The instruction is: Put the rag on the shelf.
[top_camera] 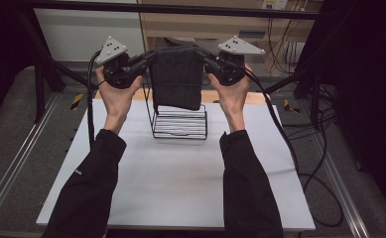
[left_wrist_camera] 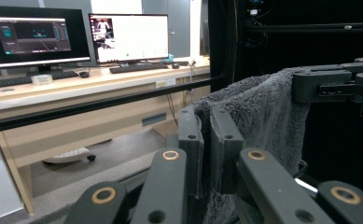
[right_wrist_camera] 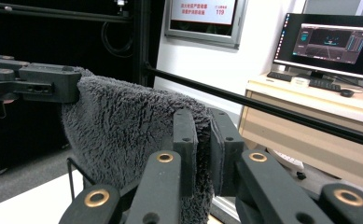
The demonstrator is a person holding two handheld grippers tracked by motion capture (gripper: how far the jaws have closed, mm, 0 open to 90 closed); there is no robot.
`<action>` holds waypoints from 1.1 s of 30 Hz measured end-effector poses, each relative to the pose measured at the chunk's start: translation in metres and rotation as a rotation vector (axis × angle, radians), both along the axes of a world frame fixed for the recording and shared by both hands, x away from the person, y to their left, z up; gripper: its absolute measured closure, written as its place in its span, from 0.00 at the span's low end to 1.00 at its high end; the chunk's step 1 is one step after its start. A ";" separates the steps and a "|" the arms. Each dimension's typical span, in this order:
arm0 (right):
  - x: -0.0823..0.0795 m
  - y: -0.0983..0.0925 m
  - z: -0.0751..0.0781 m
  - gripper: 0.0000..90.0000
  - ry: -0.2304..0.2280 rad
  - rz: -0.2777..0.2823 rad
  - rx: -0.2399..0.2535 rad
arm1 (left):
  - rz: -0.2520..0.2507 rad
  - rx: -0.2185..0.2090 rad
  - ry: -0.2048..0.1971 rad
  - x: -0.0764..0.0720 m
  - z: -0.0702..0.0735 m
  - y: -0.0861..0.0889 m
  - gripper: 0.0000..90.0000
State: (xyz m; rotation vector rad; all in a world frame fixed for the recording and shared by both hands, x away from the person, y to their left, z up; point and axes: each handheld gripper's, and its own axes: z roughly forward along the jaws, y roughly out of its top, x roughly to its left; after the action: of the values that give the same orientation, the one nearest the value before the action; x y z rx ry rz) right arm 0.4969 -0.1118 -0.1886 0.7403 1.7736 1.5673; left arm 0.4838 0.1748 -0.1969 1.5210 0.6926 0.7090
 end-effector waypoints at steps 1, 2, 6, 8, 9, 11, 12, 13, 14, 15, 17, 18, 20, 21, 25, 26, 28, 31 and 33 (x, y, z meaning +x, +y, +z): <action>-0.001 0.000 -0.001 0.92 0.002 0.004 0.003 | -0.003 -0.001 0.001 -0.001 -0.001 0.001 0.93; -0.002 -0.001 -0.002 0.92 -0.001 0.008 0.002 | -0.007 -0.001 0.002 -0.002 -0.002 0.001 0.93; -0.008 -0.001 -0.003 0.92 -0.011 0.015 -0.010 | -0.013 0.005 -0.003 -0.007 -0.004 0.004 0.93; -0.011 -0.001 -0.003 0.92 -0.017 0.023 -0.017 | -0.020 0.002 -0.007 -0.010 -0.005 0.005 0.93; -0.012 -0.001 -0.003 0.92 -0.023 0.027 -0.024 | -0.023 0.004 -0.009 -0.012 -0.006 0.006 0.93; -0.016 0.000 -0.004 0.92 -0.032 0.033 -0.036 | -0.030 0.007 -0.010 -0.016 -0.008 0.007 0.93; -0.018 0.000 -0.004 0.92 -0.038 0.038 -0.042 | -0.031 0.010 -0.010 -0.018 -0.009 0.008 0.93; -0.020 0.000 -0.004 0.92 -0.042 0.040 -0.048 | -0.033 0.010 -0.008 -0.019 -0.010 0.009 0.93; -0.022 0.001 -0.005 0.92 -0.046 0.044 -0.052 | -0.034 0.009 -0.008 -0.021 -0.011 0.009 0.93; -0.024 0.001 -0.005 0.92 -0.053 0.047 -0.056 | -0.037 0.010 -0.011 -0.022 -0.012 0.010 0.93; -0.028 0.001 -0.007 0.92 -0.061 0.055 -0.056 | -0.041 0.011 -0.016 -0.025 -0.013 0.011 0.93; -0.029 0.000 -0.008 0.92 -0.064 0.056 -0.054 | -0.039 0.016 -0.017 -0.026 -0.013 0.010 0.93; -0.028 0.000 -0.009 0.92 -0.059 0.052 -0.047 | -0.030 0.023 -0.018 -0.025 -0.011 0.009 0.93; -0.027 0.000 -0.009 0.92 -0.054 0.049 -0.040 | -0.026 0.023 -0.017 -0.025 -0.009 0.008 0.93; -0.020 0.001 -0.005 0.92 -0.042 0.033 -0.018 | -0.003 0.022 -0.020 -0.019 -0.002 0.005 0.93; -0.018 0.001 -0.003 0.92 -0.045 0.027 -0.015 | 0.002 0.023 -0.022 -0.018 0.000 0.005 0.93; -0.014 0.002 0.000 0.92 -0.044 0.021 -0.004 | 0.009 0.016 -0.021 -0.015 0.004 0.003 0.93; -0.009 0.002 0.004 0.92 -0.045 0.009 0.003 | 0.017 0.012 -0.028 -0.012 0.009 0.002 0.93; -0.007 0.002 0.008 0.92 -0.051 0.009 0.013 | 0.014 -0.003 -0.033 -0.012 0.013 0.002 0.93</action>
State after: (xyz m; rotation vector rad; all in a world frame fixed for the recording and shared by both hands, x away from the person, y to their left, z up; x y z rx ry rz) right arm 0.4903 -0.1099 -0.1804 0.6936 1.7331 1.5913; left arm 0.4723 0.1770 -0.1840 1.4998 0.6800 0.7416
